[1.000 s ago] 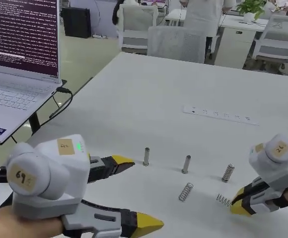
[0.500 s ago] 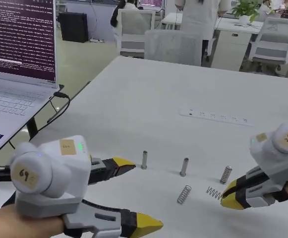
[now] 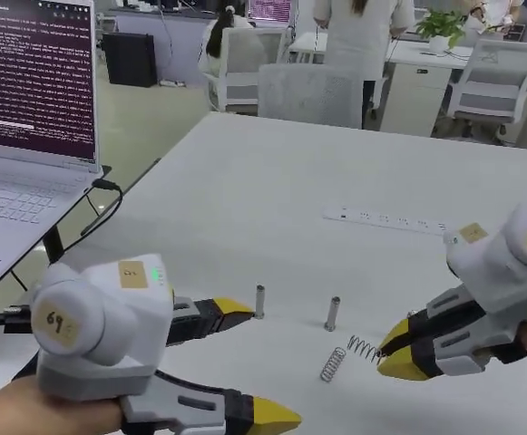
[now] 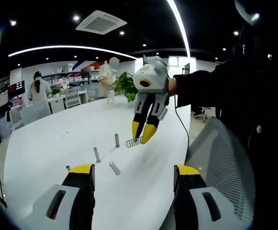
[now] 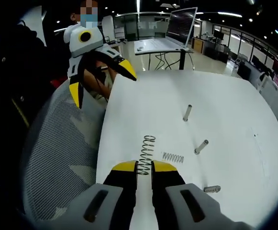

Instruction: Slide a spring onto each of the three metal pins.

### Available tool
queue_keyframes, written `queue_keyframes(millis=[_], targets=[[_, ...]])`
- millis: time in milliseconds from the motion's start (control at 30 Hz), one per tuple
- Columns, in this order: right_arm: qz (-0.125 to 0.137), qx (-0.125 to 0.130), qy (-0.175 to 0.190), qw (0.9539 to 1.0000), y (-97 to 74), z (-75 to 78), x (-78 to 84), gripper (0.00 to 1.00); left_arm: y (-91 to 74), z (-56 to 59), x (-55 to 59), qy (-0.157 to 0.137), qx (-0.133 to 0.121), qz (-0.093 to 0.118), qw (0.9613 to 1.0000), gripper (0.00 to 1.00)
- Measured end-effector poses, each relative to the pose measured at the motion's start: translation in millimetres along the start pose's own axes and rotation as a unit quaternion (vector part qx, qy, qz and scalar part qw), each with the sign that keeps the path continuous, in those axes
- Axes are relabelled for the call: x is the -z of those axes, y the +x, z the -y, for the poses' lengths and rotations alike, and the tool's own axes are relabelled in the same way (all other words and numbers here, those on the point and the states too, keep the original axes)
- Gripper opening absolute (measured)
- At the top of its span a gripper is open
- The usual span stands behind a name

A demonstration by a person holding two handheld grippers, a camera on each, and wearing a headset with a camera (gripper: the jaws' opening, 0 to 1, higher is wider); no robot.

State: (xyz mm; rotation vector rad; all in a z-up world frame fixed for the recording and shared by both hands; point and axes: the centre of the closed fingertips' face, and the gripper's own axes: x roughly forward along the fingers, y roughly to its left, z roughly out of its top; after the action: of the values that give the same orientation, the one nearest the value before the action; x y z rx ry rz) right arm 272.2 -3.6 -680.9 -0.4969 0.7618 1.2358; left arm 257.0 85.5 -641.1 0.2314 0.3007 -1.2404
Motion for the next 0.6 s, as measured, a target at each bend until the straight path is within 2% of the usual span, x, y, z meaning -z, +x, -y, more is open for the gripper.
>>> queue_keyframes(millis=[300, 600], targets=[[0.002, -0.027, -0.037, 0.9989, 5.5, -20.9, -19.1, 0.08, 9.0, 7.1, -3.8, 0.010, 0.029, -0.001, 0.9995, 0.54], [-0.009, -0.066, -0.074, 0.9951, 10.4, -42.3, -29.1, 0.08, 17.2, 15.4, 0.4, 0.010, 0.068, -0.011, 0.9976, 0.41]])
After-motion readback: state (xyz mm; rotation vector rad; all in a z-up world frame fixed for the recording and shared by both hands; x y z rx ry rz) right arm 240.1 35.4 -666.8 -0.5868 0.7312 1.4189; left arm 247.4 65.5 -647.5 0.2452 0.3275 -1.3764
